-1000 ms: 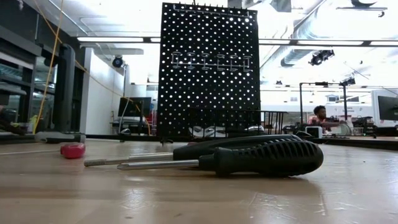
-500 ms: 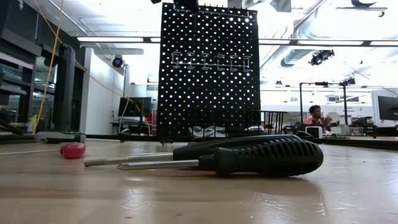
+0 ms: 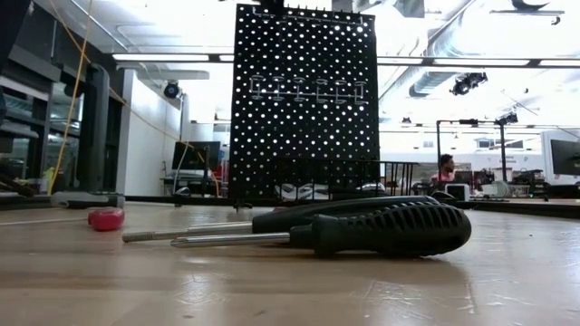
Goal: Hang tools onto peg board
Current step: Hang the blue pick tool on the pegboard
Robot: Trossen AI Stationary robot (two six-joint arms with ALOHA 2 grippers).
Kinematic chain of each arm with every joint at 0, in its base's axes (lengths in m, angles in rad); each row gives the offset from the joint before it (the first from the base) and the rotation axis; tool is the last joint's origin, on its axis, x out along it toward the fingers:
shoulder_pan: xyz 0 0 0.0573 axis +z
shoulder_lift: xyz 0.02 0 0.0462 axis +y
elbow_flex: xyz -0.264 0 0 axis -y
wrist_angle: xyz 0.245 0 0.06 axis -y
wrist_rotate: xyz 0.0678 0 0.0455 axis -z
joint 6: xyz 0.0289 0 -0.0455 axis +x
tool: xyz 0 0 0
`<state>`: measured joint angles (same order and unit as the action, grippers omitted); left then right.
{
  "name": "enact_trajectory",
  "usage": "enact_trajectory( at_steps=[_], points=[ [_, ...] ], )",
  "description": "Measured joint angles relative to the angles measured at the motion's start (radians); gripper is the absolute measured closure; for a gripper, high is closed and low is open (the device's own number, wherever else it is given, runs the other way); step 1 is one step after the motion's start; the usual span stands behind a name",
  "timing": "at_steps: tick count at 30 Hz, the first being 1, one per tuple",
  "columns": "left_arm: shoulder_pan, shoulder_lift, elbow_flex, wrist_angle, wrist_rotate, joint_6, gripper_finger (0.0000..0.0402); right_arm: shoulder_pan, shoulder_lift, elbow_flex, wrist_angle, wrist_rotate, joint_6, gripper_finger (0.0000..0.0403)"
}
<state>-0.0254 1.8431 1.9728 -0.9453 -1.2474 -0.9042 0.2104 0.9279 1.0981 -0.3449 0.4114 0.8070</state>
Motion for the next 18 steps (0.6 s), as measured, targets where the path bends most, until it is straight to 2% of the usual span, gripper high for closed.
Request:
enact_trajectory(
  at_steps=[4,11,14,18],
  points=[
    [0.0,-0.006,0.0,-0.158,-0.01,-0.175,0.0401,0.0,0.0,0.0,-0.003,0.0,-0.026,0.0289],
    [-0.017,-0.007,0.0,-0.111,0.003,-0.185,0.0401,0.0,0.009,0.0,-0.018,0.03,-0.045,0.0289],
    [-0.024,-0.008,0.0,-0.07,0.016,-0.149,0.0401,0.0,0.025,0.0,-0.027,0.077,-0.075,0.0289],
    [-0.025,-0.008,0.0,0.012,0.035,0.007,0.0401,0.0,0.054,0.0,-0.028,0.171,-0.083,0.0289]
  ],
)
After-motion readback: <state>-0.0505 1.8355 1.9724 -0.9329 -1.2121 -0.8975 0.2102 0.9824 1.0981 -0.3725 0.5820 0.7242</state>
